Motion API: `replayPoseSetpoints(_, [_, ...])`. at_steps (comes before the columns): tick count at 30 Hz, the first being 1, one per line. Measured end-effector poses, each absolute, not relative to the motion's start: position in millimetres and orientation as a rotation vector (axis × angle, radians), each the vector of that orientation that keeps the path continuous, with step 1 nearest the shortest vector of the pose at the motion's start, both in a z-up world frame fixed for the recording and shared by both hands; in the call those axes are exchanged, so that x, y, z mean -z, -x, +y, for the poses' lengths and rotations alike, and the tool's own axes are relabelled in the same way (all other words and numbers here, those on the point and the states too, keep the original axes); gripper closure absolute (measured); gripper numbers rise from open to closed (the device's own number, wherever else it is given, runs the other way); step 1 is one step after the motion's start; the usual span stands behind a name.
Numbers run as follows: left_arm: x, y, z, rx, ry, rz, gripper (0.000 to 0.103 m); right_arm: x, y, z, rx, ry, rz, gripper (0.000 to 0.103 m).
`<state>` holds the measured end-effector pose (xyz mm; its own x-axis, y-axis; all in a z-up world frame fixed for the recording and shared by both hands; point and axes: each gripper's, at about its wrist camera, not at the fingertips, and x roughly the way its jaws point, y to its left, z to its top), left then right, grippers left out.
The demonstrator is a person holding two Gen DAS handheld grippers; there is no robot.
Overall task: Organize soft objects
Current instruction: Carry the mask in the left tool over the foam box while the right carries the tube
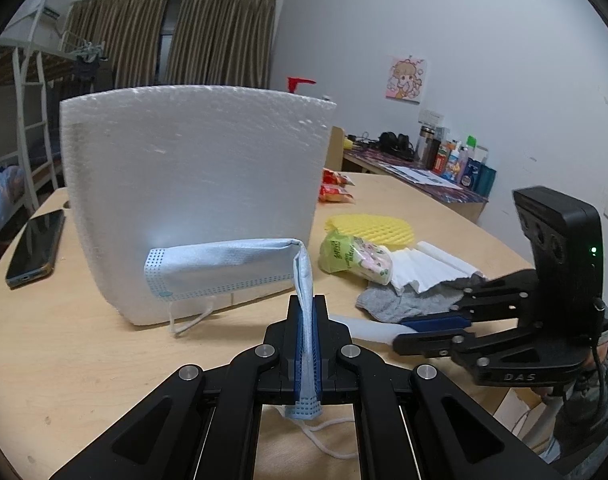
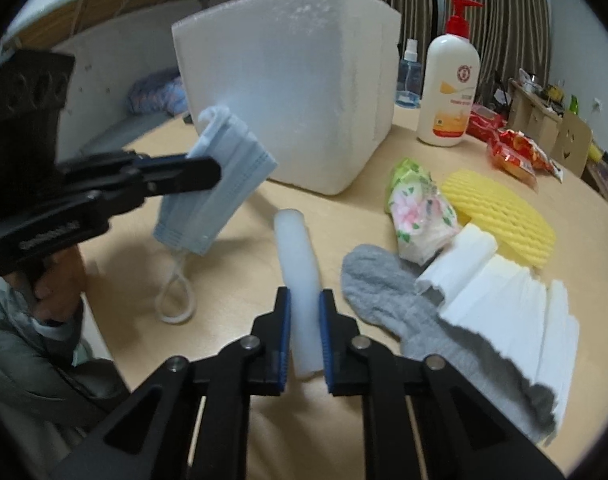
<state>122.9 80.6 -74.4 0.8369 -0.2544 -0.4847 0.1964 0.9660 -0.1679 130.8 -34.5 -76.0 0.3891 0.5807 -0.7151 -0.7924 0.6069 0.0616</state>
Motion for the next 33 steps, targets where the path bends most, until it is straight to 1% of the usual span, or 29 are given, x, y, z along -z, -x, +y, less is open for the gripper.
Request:
replayPoseSetpoints(4, [66,-112,81,0.207,0.101,0.498,0.099,68,-125,-47,-0.887,0.238,0.744,0.086])
replayPoseSetpoints(11, [48,-91,70,0.164,0.079,0.464,0.099,43,-109,-70,-0.877,0.103,0.630,0.086])
replayPoseSetpoints(23, [7,-50,58,0.091,0.040,0.373,0.099,4,-84,-85,-0.899,0.022,0.458,0.086])
replayPoseSetpoints(33, [-18,-16,57,0.049,0.005,0.309,0.099,-13,-68,-90,-0.918,-0.018,0.377,0.086])
